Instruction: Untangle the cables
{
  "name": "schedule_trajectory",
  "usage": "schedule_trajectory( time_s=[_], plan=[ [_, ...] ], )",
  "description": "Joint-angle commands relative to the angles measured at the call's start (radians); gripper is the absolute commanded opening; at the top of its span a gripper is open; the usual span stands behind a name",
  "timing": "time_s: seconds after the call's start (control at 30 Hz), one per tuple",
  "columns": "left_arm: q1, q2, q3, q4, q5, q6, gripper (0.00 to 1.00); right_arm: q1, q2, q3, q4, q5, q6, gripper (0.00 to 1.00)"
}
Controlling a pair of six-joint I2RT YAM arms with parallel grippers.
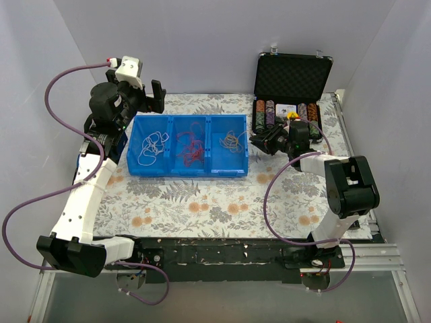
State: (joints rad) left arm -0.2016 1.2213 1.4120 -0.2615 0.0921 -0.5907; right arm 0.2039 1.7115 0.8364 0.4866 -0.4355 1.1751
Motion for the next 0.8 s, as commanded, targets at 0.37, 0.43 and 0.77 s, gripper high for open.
schedule_trajectory(
  time_s=[0.37, 0.43, 0.77],
  plan=[
    [0.004, -0.013, -0.008, 0.008, -0.008, 0.003, 0.98, 0.005, -0.050, 0.021, 0.070, 0.015, -0.063, 0.01],
    [0.004, -0.014, -0.010, 0.008, -0.008, 0.002, 0.98, 0.018, -0.076, 0.050, 0.032, 0.032, -0.130, 0.01],
    [0.004, -0.026, -0.015, 0.010, -0.014, 0.000, 0.98, 0.204, -0.092, 0.302, -0.196, 0.104, -0.454, 0.01]
  ],
)
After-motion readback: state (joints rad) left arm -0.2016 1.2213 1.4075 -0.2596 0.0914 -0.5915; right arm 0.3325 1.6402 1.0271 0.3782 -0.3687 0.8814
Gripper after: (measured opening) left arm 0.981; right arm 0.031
